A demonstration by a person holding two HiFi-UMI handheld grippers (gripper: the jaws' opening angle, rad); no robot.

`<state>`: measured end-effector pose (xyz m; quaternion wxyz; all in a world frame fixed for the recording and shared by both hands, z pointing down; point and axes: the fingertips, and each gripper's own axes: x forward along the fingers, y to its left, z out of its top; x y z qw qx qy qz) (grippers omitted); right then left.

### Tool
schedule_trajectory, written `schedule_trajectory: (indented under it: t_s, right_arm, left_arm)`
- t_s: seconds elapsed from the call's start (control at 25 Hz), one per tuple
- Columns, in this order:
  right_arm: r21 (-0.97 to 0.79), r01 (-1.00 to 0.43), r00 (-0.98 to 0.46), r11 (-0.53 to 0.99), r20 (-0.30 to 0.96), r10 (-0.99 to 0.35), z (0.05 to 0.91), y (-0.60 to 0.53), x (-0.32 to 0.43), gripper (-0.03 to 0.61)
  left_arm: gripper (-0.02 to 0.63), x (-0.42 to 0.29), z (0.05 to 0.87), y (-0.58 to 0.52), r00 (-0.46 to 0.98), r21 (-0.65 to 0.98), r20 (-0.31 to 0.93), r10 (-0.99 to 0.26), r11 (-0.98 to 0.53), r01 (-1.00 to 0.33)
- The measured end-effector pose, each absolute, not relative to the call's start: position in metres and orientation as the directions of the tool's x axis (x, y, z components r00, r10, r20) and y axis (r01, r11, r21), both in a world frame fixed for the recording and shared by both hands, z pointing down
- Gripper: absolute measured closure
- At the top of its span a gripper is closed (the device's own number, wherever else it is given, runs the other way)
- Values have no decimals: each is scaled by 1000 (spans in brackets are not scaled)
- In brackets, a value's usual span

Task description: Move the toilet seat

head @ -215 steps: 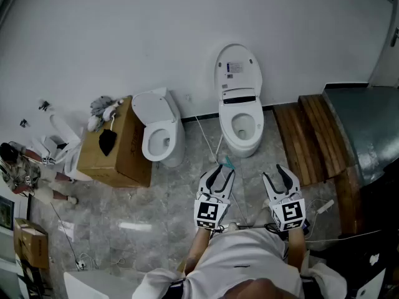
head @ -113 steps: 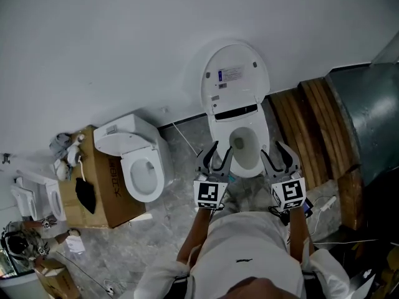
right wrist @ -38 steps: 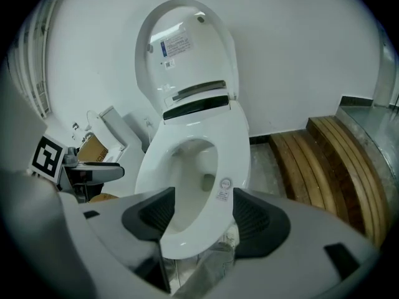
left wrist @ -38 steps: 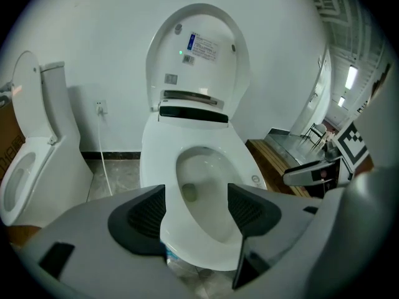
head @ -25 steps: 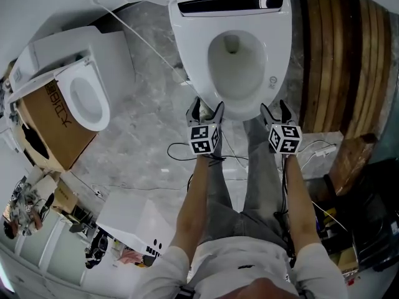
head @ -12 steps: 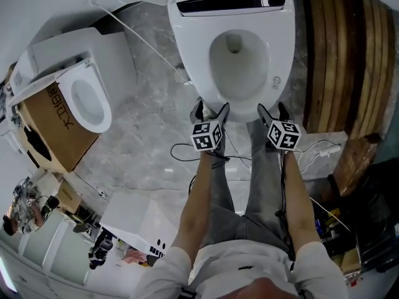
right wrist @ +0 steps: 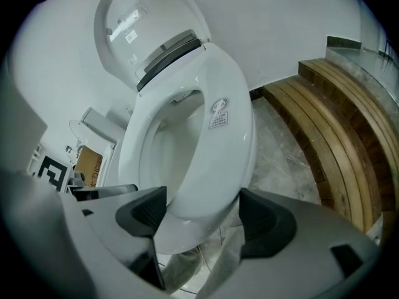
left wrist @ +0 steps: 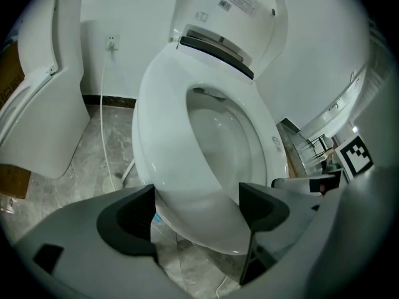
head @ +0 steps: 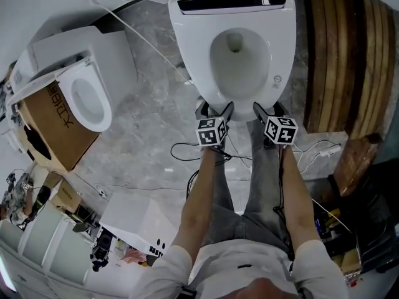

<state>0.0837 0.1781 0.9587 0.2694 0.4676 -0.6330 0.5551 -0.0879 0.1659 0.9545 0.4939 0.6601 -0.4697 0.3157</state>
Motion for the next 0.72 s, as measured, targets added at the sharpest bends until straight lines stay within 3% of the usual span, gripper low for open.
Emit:
schedule_trajectory:
  t_s: [0.72]
  right_arm:
    - [-443, -896, -415, -33, 861, -293, 938, 182, 86, 213]
  left_arm:
    - [213, -92, 936, 168, 367, 376, 875, -315, -37, -926]
